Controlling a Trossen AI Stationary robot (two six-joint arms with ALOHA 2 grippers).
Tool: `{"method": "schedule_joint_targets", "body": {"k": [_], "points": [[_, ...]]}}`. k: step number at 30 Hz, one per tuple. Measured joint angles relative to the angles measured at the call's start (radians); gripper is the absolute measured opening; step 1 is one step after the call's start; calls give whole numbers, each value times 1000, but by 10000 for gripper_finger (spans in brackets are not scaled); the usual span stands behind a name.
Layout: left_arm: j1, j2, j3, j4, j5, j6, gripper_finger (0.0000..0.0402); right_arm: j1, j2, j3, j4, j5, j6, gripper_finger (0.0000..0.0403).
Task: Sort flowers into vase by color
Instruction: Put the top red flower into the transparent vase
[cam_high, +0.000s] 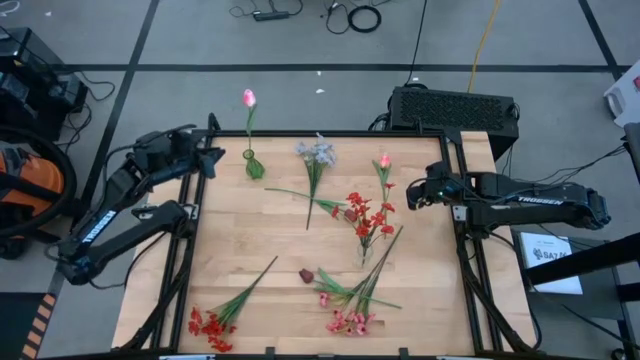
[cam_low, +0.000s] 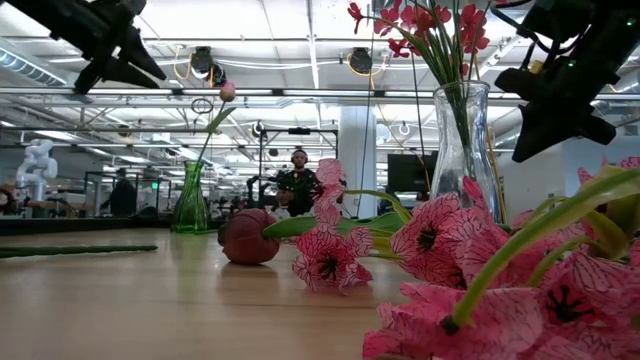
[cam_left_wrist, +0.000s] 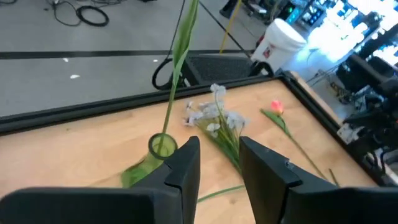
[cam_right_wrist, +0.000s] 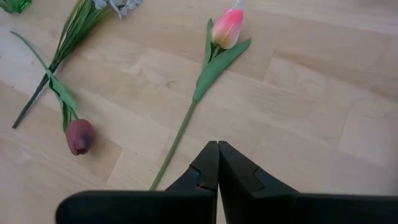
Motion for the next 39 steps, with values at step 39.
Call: {"method": "schedule_joint_targets", "body": {"k": [39], "points": [[-699, 856, 176, 304, -278, 187, 108, 1, 0, 0, -1, -57, -23, 0]]}}
